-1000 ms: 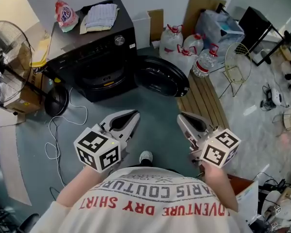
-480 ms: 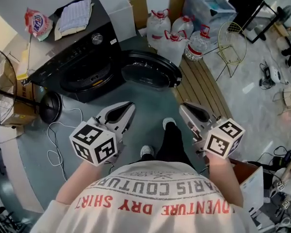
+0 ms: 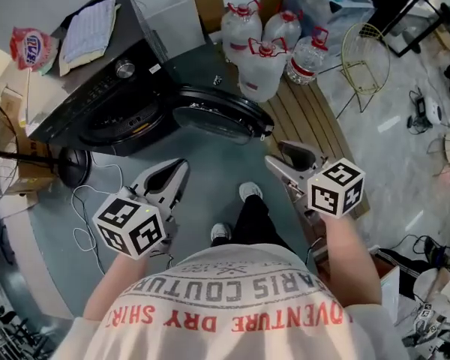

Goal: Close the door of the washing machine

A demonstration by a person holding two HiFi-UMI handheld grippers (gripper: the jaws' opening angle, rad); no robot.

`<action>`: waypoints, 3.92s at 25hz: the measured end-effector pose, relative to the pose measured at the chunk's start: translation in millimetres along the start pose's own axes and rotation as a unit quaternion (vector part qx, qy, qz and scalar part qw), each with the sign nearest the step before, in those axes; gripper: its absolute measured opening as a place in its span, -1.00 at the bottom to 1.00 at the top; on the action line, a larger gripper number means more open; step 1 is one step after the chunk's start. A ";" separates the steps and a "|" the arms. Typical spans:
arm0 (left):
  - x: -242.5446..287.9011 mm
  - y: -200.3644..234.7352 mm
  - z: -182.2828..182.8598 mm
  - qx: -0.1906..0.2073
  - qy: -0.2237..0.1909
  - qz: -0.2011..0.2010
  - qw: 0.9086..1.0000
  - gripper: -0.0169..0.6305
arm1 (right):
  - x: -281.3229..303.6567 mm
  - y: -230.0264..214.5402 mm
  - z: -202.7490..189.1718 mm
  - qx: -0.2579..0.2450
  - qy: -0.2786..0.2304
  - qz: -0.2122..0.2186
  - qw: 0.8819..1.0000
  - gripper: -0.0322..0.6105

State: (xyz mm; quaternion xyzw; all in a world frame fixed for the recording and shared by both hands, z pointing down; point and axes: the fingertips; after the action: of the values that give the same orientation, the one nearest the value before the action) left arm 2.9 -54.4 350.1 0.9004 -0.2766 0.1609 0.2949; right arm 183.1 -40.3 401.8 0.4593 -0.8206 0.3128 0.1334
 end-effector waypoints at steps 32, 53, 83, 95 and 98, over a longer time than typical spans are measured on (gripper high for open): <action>40.2 98.7 3.4 -0.136 0.004 0.197 0.971 -0.83 | 206.4 -194.6 -108.0 -0.366 0.292 0.040 0.883 -0.32; 36.8 111.8 -2.3 -0.152 -0.020 0.215 0.964 -0.83 | 201.7 -180.2 -119.3 -0.339 0.322 0.064 0.882 -0.64; -116.4 164.3 -89.8 -0.155 -0.012 0.181 0.971 -0.83 | 182.6 -45.4 -209.0 -0.207 0.345 -0.031 0.915 -0.61; -176.3 174.8 -123.0 -0.154 -0.017 0.176 0.972 -0.83 | 195.2 31.8 -235.6 -0.121 0.319 -0.056 0.938 -0.58; -193.3 176.9 -131.1 -0.150 -0.019 0.177 0.973 -0.83 | 200.5 50.4 -242.3 -0.104 0.310 -0.060 0.943 -0.57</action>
State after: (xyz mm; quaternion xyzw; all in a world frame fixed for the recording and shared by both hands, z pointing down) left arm -272.3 -14.2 442.3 0.7856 -0.4580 0.1504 0.3879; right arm 15.6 -1.3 669.9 0.3714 -0.7379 0.3441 0.4463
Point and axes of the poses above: the fingertips, and each gripper's own axes: x forward along the fingers, y to its left, z out of its top, and after that the axes turned 6 degrees about -z, right-handed
